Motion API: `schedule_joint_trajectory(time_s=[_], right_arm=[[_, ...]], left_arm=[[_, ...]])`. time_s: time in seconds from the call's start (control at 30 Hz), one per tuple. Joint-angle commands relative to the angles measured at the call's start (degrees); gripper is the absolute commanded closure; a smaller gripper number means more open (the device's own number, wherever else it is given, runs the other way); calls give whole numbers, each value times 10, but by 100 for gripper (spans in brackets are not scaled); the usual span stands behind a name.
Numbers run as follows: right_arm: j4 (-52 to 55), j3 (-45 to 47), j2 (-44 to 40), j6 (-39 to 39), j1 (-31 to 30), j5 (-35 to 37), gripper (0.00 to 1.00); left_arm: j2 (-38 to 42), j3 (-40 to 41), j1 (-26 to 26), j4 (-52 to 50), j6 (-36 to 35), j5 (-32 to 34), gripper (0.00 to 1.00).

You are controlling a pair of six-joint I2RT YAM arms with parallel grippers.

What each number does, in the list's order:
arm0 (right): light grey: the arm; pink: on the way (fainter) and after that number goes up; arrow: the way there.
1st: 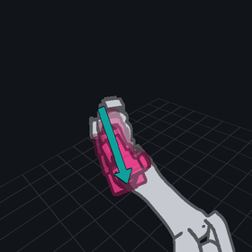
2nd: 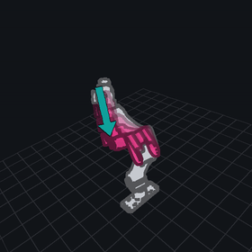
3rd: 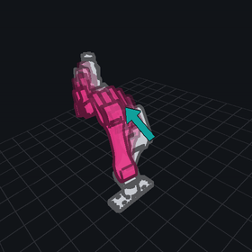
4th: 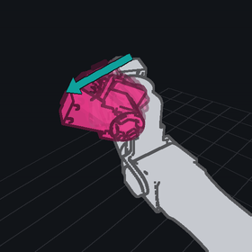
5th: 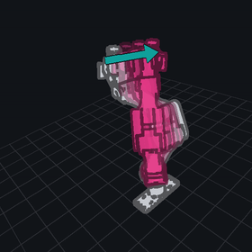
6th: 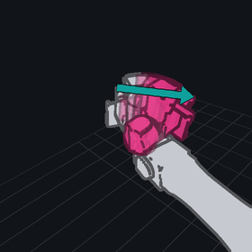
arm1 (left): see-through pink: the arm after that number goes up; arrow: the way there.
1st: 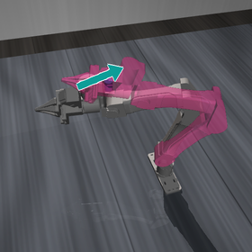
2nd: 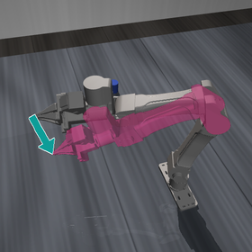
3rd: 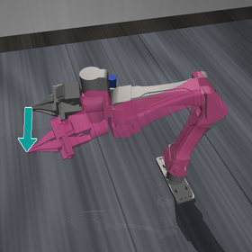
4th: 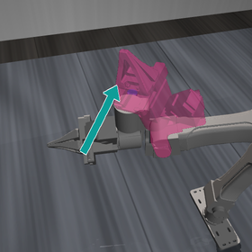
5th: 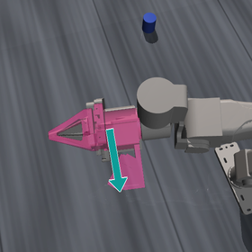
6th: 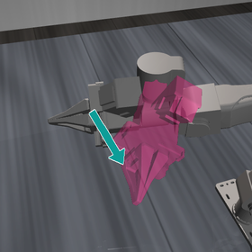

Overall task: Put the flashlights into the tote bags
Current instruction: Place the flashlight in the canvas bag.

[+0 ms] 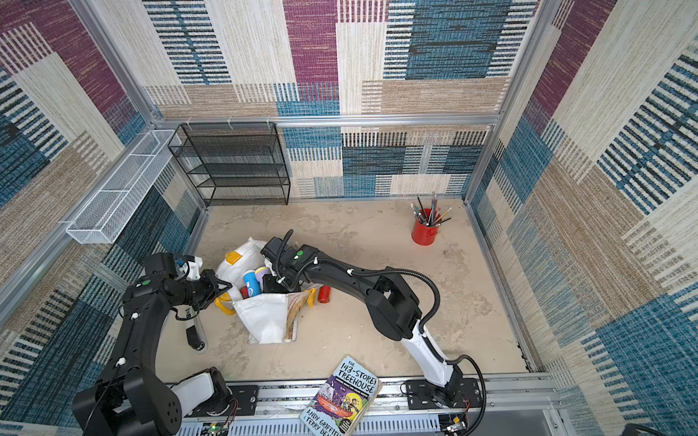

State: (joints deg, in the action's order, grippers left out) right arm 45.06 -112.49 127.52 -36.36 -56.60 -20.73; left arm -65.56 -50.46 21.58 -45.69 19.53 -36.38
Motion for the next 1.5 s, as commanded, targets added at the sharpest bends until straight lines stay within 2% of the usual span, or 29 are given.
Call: schedule_joint_trajectory(time_s=[0.0, 0.3, 0.5, 0.83, 1.13, 1.47], right_arm=[[35, -18, 17, -7, 0, -11, 56], [79, -93, 49, 26, 0, -15, 38], [93, -114, 43, 46, 0, -11, 31], [91, -154, 25, 88, 0, -27, 27], [96, -173, 3, 114, 0, 29, 26], [100, -168, -60, 128, 1, 162, 27]], left_arm=[[3, 2, -1, -3, -2, -12, 100], [3, 2, 0, -3, -2, -12, 100], [1, 1, 0, -2, -2, -12, 100], [0, 1, 0, -3, -2, -11, 100], [-2, 0, 0, -4, -2, -8, 100], [-4, -2, 0, -4, -2, -3, 100]])
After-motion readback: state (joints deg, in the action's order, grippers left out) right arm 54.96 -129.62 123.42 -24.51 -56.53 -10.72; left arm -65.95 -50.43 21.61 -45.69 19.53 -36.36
